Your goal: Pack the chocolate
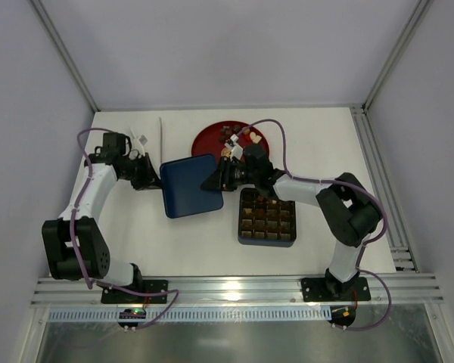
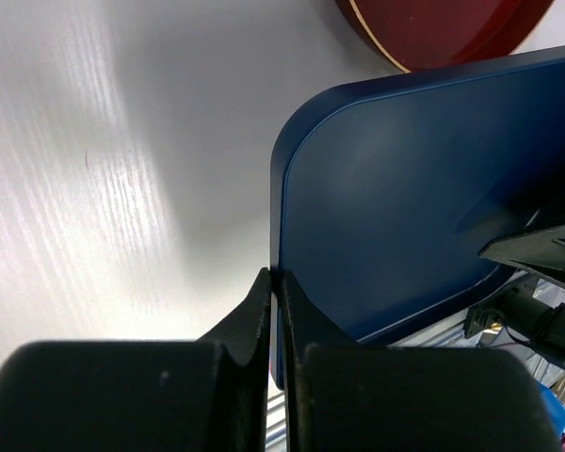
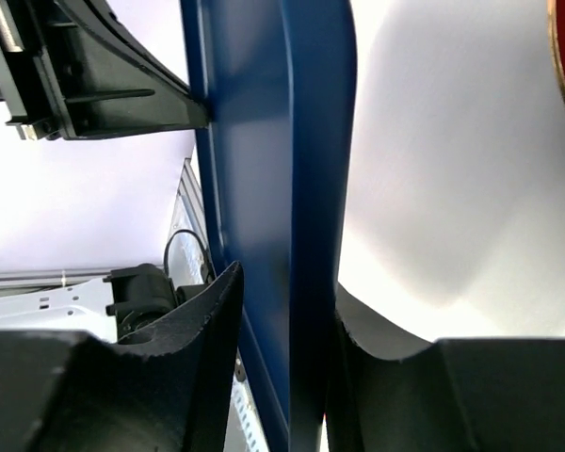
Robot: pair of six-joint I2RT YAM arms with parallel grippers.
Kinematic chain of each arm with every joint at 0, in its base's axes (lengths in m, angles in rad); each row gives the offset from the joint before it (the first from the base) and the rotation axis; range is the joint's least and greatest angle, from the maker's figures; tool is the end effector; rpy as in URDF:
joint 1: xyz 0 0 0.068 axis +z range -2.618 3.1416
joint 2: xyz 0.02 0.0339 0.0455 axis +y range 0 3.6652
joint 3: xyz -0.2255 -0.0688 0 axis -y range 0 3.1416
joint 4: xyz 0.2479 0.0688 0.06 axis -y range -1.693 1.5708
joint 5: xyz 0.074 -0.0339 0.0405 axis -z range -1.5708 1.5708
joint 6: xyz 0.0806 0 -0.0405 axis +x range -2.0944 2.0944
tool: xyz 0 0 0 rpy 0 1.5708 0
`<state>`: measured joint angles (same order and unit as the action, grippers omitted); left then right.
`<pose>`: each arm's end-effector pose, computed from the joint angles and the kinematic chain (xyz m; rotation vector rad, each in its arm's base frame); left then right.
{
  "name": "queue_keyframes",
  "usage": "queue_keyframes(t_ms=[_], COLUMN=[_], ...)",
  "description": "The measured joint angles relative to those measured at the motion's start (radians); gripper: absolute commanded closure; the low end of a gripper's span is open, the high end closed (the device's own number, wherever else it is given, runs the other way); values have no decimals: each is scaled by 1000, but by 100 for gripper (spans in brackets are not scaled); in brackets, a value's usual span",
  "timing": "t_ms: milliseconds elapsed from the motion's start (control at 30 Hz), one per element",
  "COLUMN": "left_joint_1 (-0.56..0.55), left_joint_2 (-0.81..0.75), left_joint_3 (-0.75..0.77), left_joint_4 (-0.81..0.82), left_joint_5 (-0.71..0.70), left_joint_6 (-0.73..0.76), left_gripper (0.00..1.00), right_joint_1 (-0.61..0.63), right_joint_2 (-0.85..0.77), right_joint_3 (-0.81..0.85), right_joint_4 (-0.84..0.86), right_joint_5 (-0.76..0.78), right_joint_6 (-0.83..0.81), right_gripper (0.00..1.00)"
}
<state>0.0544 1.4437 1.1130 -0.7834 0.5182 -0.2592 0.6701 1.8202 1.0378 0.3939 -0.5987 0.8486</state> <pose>0.3106 -0.0231 0.1842 -0.2519 2.6361 -0.7597 0.3040 0.2989 0.1466 -0.2575 2.2288 1.5070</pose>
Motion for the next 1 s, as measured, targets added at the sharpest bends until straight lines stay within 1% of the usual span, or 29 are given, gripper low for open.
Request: queue_keyframes(t_ms=[133,167,233,333,367,400,433,500,533,633,700,733,767,800,900,933,1000], left_joint_1=[-11,-18,-32,-58,-66,-74,-81,-94,-101,-117,-124,-127,-129,-132,-160,-179,-251], left_joint_2=[-2,-2,-2,-9,-13,-17,-23,-35,-40,-55,-66,-71,-77,-84,-113,-124,-158], left_joint_3=[7,13,30,56,62,68,75,89,97,118,129,137,148,160,211,225,256], left_joint_4=[-1,-2,-3,-8,-9,-10,-12,-16,-20,-24,-25,-27,-31,-31,-35,-34,-14], left_joint_5=[18,19,23,10,6,5,1,-3,-5,-14,-26,-34,-44,-52,-96,-117,-179], left_joint_6=[-3,-4,-5,-5,-6,-6,-6,-10,-12,-14,-16,-16,-14,-13,-3,2,18], left_gripper=[100,100,100,100,98,95,85,77,66,45,37,30,27,26,25,25,24], right_joint_1=[0,0,0,-6,-9,-12,-16,-23,-25,-35,-45,-49,-53,-58,-73,-84,-112], right_joint_2=[-16,-21,-32,-56,-67,-76,-84,-95,-98,-111,-121,-128,-135,-143,-176,-191,-220], right_joint_3=[0,0,0,0,0,0,0,0,-1,-10,-18,-21,-23,-23,-21,-19,-2], right_joint_4=[1,0,-6,-13,-21,-28,-33,-37,-38,-52,-63,-71,-83,-93,-143,-168,-240], right_joint_5=[-8,-8,-11,-21,-23,-25,-27,-31,-32,-37,-43,-46,-49,-51,-52,-53,-59], right_joint_6=[6,8,11,17,19,19,19,23,25,39,48,53,56,60,63,64,66], right_gripper=[72,76,82,95,96,96,96,96,96,96,96,96,96,96,96,96,96])
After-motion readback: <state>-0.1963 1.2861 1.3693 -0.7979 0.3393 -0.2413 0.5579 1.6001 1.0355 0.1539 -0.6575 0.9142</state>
